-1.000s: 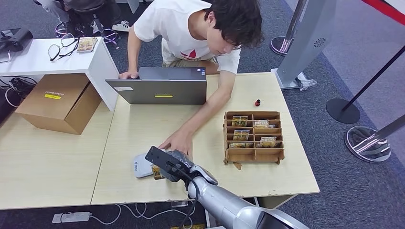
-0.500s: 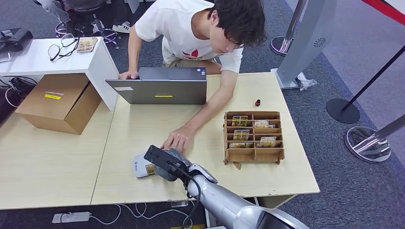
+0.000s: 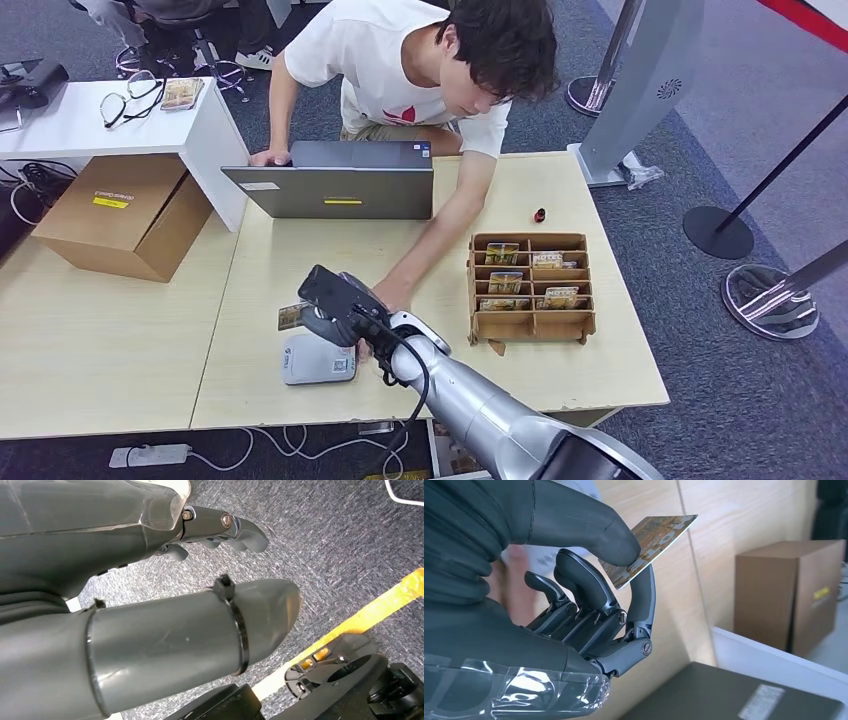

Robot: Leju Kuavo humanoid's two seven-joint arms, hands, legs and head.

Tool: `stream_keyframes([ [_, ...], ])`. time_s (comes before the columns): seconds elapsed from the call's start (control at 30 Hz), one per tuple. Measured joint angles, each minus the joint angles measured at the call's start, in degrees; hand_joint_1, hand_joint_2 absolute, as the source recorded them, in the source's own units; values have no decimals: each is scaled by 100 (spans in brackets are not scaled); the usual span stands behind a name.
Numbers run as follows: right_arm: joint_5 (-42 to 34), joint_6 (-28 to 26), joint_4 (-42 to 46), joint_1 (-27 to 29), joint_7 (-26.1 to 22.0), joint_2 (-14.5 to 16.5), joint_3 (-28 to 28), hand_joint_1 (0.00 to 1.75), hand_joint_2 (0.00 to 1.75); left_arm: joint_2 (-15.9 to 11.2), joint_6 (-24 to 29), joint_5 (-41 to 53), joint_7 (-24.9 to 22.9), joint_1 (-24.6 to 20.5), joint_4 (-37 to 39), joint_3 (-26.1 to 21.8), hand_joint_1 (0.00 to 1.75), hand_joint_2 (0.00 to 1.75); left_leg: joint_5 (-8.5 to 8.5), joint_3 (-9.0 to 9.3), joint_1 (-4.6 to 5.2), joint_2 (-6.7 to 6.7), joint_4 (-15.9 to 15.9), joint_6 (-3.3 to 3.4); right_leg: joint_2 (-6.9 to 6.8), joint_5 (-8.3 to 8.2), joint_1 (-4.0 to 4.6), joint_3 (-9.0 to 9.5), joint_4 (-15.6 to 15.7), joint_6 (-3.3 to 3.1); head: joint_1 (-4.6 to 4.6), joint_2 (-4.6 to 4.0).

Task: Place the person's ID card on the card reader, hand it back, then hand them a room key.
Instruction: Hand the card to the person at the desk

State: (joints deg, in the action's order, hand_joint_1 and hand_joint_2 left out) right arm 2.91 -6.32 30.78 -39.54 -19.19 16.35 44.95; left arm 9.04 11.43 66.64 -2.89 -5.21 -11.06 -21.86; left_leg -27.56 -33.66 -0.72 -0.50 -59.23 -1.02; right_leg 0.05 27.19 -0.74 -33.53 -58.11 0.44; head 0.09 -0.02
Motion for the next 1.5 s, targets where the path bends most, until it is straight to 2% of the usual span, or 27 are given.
stream_keyframes([
  [0.47, -103, -111, 618, -46, -177, -157, -534, 175, 175, -19, 88, -85, 0, 12, 0, 0, 0, 0, 0, 0, 0, 0, 0, 0, 0, 0, 0, 0, 0, 0, -1, 0],
  [0.9, -195, -392, 1419, -64, -301, -418, -1261, 175, 175, -52, 128, -190, 62, 80, 0, -10, 0, 0, 0, 0, 1, 0, -1, 0, 0, 0, 0, -1, 0, 0, 0, 0],
  [1.5, 113, -1020, 1921, -396, -92, -668, -2091, 175, 175, -72, 107, -135, 87, 107, 0, -15, 0, 0, 0, -1, 1, -1, -1, 0, 0, 0, -1, -1, 0, 0, -1, 0],
])
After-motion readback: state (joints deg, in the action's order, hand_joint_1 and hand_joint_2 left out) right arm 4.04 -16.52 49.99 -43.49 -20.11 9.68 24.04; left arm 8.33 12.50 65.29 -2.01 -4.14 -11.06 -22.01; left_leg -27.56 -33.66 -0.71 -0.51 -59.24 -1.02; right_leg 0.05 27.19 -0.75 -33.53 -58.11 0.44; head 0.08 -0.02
